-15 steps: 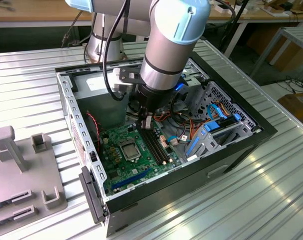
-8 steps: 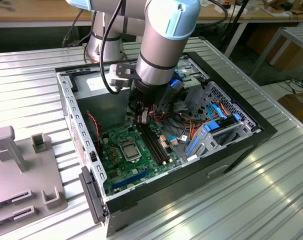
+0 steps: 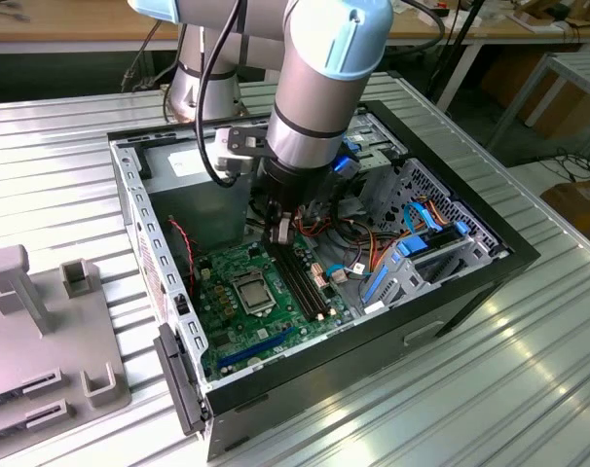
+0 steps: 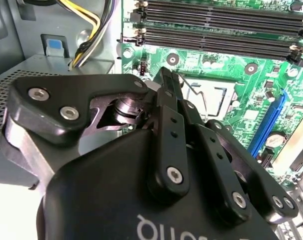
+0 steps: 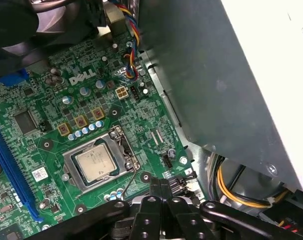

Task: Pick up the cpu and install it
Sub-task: 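Install the first cpu locking lever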

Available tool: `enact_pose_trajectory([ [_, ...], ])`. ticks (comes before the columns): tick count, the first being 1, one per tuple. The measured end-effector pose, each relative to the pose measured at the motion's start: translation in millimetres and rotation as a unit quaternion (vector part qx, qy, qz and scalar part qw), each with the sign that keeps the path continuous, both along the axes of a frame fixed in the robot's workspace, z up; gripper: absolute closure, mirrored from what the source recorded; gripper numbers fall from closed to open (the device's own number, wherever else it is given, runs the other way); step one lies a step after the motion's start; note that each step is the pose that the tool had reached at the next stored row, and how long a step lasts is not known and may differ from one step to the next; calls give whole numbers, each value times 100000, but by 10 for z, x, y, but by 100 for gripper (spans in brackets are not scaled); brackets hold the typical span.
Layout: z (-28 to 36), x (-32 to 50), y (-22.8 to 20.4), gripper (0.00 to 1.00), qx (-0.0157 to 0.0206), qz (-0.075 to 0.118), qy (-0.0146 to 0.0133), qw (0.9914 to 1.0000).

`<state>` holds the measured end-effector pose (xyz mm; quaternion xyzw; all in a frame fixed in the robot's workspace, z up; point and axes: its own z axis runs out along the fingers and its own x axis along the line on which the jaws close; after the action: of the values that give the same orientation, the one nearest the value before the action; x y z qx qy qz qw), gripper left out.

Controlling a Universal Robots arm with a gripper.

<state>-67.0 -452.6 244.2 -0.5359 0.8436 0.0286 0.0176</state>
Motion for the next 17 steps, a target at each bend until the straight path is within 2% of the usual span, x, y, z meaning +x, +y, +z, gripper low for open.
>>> enact_pose_trajectory([
  [5,7,-1,-3,89,-230,365,-5,99999],
  [7,8,-12,-2,89,-667,1527,0,99986],
  [9,8,-17,-2,89,-1340,2664,2,99956],
  [10,8,-19,-2,89,-1928,3271,13,99928],
  [11,8,-19,-2,89,-2287,3757,13,99903],
  [12,8,-18,-2,89,-2499,4297,-4,99876],
  [17,9,-19,-2,89,-2644,7653,-123,99672],
])
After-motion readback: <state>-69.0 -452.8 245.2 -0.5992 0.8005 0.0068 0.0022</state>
